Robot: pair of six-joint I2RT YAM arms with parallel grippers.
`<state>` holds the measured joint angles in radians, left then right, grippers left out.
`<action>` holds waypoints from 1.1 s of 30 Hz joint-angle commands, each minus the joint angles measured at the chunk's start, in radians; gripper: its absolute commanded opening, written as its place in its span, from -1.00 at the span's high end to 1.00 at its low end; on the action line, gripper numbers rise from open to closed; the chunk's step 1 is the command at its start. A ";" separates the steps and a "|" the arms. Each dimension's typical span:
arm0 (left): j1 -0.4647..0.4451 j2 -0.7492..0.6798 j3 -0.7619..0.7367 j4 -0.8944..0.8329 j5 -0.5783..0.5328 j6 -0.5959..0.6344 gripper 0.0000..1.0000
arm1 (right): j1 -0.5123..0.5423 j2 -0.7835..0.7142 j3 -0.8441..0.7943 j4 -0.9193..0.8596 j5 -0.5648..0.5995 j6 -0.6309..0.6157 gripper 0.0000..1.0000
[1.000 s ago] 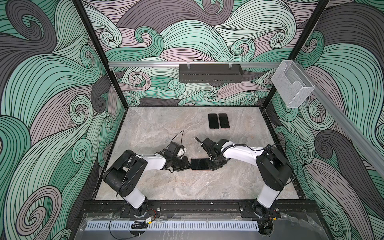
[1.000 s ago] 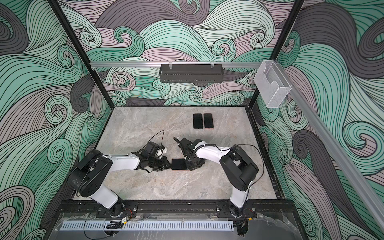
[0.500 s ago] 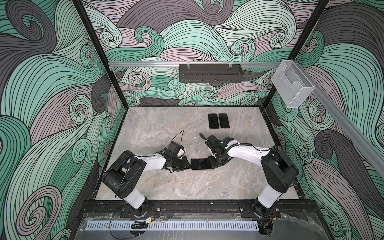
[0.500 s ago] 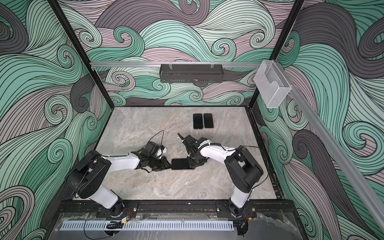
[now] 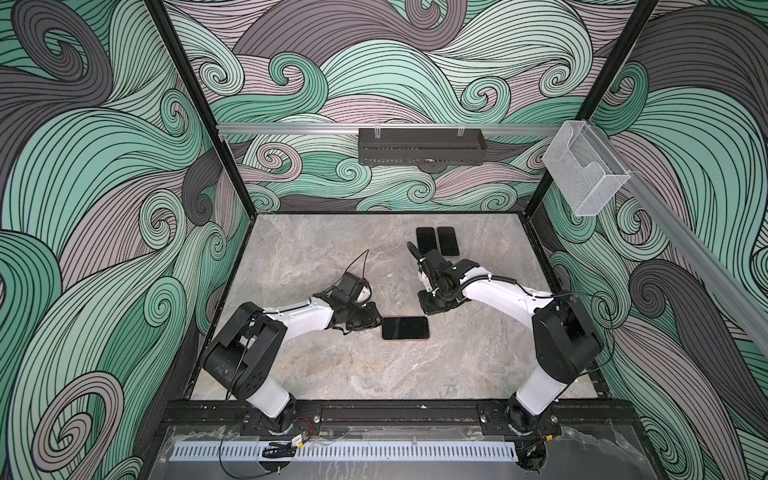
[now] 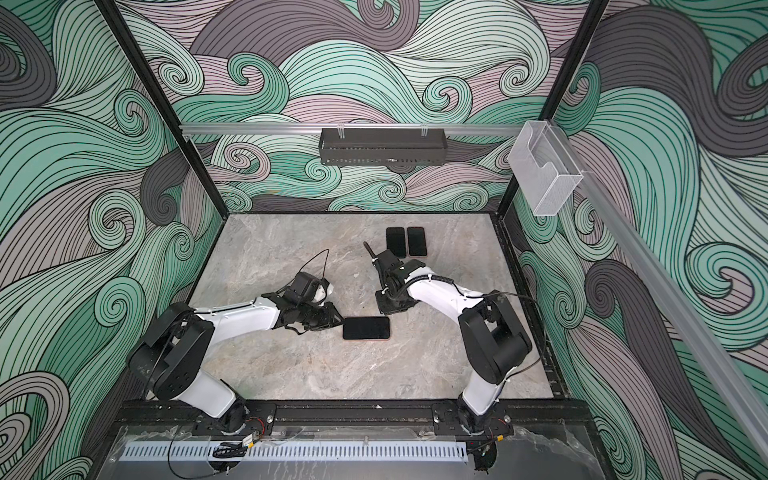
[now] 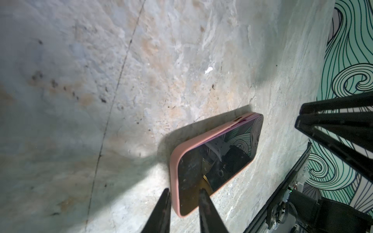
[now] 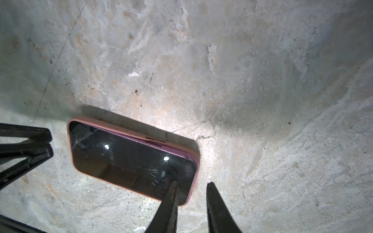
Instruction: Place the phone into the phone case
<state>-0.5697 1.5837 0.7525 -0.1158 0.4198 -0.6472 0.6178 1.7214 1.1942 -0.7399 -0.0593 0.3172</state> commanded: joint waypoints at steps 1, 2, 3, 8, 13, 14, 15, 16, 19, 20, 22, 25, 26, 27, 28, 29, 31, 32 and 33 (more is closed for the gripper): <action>0.007 0.042 0.035 -0.037 -0.023 0.033 0.44 | -0.005 0.035 0.021 -0.007 0.020 -0.004 0.46; 0.007 0.051 0.039 -0.038 -0.023 0.033 0.44 | -0.004 0.040 0.021 -0.008 0.019 -0.004 0.47; 0.007 0.059 0.043 -0.037 -0.023 0.034 0.44 | -0.004 0.043 0.018 -0.008 0.019 -0.003 0.46; 0.006 0.088 0.054 -0.026 -0.006 0.036 0.44 | -0.005 0.050 -0.001 -0.007 0.009 -0.006 0.47; 0.007 0.106 0.057 -0.020 0.009 0.038 0.49 | -0.005 0.052 -0.023 -0.002 0.000 -0.006 0.48; 0.007 0.109 0.056 -0.018 0.010 0.038 0.50 | -0.005 0.054 -0.026 -0.001 0.000 -0.004 0.48; 0.007 0.112 0.057 -0.018 0.010 0.038 0.51 | -0.004 0.059 -0.028 0.000 -0.002 -0.005 0.48; 0.006 0.115 0.056 -0.018 0.011 0.038 0.52 | -0.004 0.063 -0.030 0.000 -0.005 -0.006 0.49; 0.007 0.120 0.055 -0.016 0.013 0.035 0.55 | -0.004 0.075 -0.041 0.003 -0.011 -0.004 0.50; 0.007 0.121 0.054 -0.015 0.013 0.034 0.55 | -0.004 0.079 -0.044 0.005 -0.010 -0.003 0.50; 0.007 0.122 0.050 -0.009 0.014 0.029 0.56 | -0.005 0.083 -0.053 0.011 -0.011 0.000 0.50; 0.007 0.124 0.046 -0.005 0.020 0.026 0.58 | -0.006 0.093 -0.061 0.019 -0.010 0.003 0.51; 0.007 0.123 0.044 -0.003 0.021 0.025 0.59 | -0.005 0.097 -0.064 0.020 -0.010 0.004 0.51; 0.006 0.123 0.045 -0.002 0.023 0.024 0.59 | -0.004 0.099 -0.066 0.023 -0.011 0.005 0.51; 0.007 0.122 0.043 -0.002 0.025 0.024 0.60 | -0.006 0.104 -0.067 0.024 -0.012 0.005 0.51; 0.007 0.121 0.041 -0.002 0.025 0.024 0.61 | -0.004 0.107 -0.066 0.026 -0.012 0.006 0.51; 0.008 0.118 0.042 -0.003 0.026 0.024 0.63 | -0.005 0.113 -0.066 0.025 -0.008 0.009 0.52; 0.007 0.117 0.040 -0.004 0.027 0.024 0.63 | -0.005 0.116 -0.067 0.025 -0.007 0.011 0.52; 0.007 0.117 0.039 -0.004 0.027 0.024 0.63 | -0.004 0.117 -0.068 0.025 -0.007 0.011 0.52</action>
<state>-0.5686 1.6855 0.7856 -0.1055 0.4423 -0.6296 0.6132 1.7988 1.1450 -0.7155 -0.0746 0.3180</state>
